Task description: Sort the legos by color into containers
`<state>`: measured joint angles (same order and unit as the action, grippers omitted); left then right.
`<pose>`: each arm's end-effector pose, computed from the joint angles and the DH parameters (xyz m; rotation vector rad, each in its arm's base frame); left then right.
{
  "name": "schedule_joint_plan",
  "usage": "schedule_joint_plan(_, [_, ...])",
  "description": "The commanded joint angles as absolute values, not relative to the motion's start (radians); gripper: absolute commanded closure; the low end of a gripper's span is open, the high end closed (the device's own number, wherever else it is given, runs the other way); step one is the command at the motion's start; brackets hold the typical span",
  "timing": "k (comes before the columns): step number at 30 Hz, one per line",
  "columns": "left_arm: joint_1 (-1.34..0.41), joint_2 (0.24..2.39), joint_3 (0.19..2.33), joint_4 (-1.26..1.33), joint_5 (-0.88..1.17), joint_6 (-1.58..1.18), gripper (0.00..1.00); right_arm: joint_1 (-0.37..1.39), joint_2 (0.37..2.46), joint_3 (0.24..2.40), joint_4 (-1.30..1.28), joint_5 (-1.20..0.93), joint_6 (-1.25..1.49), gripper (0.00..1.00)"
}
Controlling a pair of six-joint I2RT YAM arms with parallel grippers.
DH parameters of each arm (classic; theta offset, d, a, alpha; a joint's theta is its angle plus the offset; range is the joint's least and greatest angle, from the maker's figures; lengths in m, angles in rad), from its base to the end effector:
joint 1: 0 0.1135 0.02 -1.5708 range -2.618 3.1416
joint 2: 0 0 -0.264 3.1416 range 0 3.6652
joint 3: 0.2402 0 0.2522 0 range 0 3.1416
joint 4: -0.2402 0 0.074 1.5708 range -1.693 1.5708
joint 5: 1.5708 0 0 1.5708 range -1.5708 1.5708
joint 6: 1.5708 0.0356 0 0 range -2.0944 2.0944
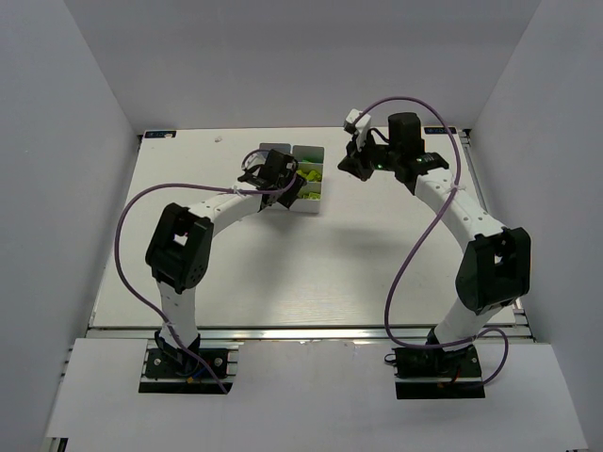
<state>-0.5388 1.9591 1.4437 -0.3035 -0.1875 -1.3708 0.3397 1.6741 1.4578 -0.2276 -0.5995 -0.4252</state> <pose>0.3786 -0.2186 0.2097 -1.0864 2.2315 -0.6643 0.3636 0.1498 0.3377 -1.0733 1.6552 0.5456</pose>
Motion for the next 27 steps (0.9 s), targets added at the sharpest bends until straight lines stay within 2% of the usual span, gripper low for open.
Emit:
schedule_joint_plan(1, [-0.543, 1.942, 1.477, -0.310, -0.196, -1.374, 0.42, 0.331, 1.626, 1.448, -0.192, -0.615, -0.413, 0.93])
schedule_joint_plan(7, [-0.554, 1.918, 1.505, -0.316, -0.189, -1.353, 0.44, 0.328, 1.608, 1.442, -0.204, -0.623, -0.423, 0.92])
schedule_joint_plan(9, [-0.566, 1.892, 1.519, -0.318, -0.183, -1.342, 0.45, 0.327, 1.603, 1.442, -0.216, -0.626, -0.434, 0.89])
schedule_joint_plan(12, [-0.578, 1.838, 1.506, -0.302, -0.147, -1.325, 0.47, 0.322, 1.589, 1.442, -0.233, -0.626, -0.445, 0.76])
schedule_joint_plan(14, [-0.584, 1.798, 1.467, -0.281, -0.127, -1.312, 0.47, 0.318, 1.575, 1.440, -0.241, -0.621, -0.451, 0.53])
schedule_joint_plan(15, [-0.586, 1.749, 1.448, -0.273, -0.124, -1.292, 0.46, 0.311, 1.562, 1.437, -0.245, -0.611, -0.451, 0.11])
schedule_joint_plan(17, [-0.586, 1.691, 1.405, -0.246, -0.138, -1.255, 0.45, 0.302, 1.545, 1.421, -0.241, -0.595, -0.446, 0.10])
schedule_joint_plan(18, [-0.586, 1.630, 1.361, -0.241, -0.152, -1.199, 0.41, 0.292, 1.537, 1.411, -0.220, -0.574, -0.436, 0.10])
schedule_joint_plan(21, [-0.586, 1.540, 1.289, -0.259, -0.216, -1.035, 0.27, 0.276, 1.513, 1.390, -0.196, -0.493, -0.376, 0.11])
schedule_joint_plan(22, [-0.586, 1.481, 1.270, -0.267, -0.236, -0.999, 0.16, 0.273, 1.506, 1.387, -0.183, -0.456, -0.352, 0.11])
schedule_joint_plan(24, [-0.586, 1.424, 1.208, -0.249, -0.256, -0.890, 0.05, 0.265, 1.497, 1.384, -0.179, -0.372, -0.278, 0.11])
schedule_joint_plan(25, [-0.584, 1.375, 1.191, -0.236, -0.258, -0.859, 0.02, 0.262, 1.491, 1.385, -0.186, -0.355, -0.258, 0.11])
schedule_joint_plan(27, [-0.584, 1.333, 1.158, -0.221, -0.258, -0.786, 0.02, 0.256, 1.480, 1.387, -0.190, -0.337, -0.203, 0.11])
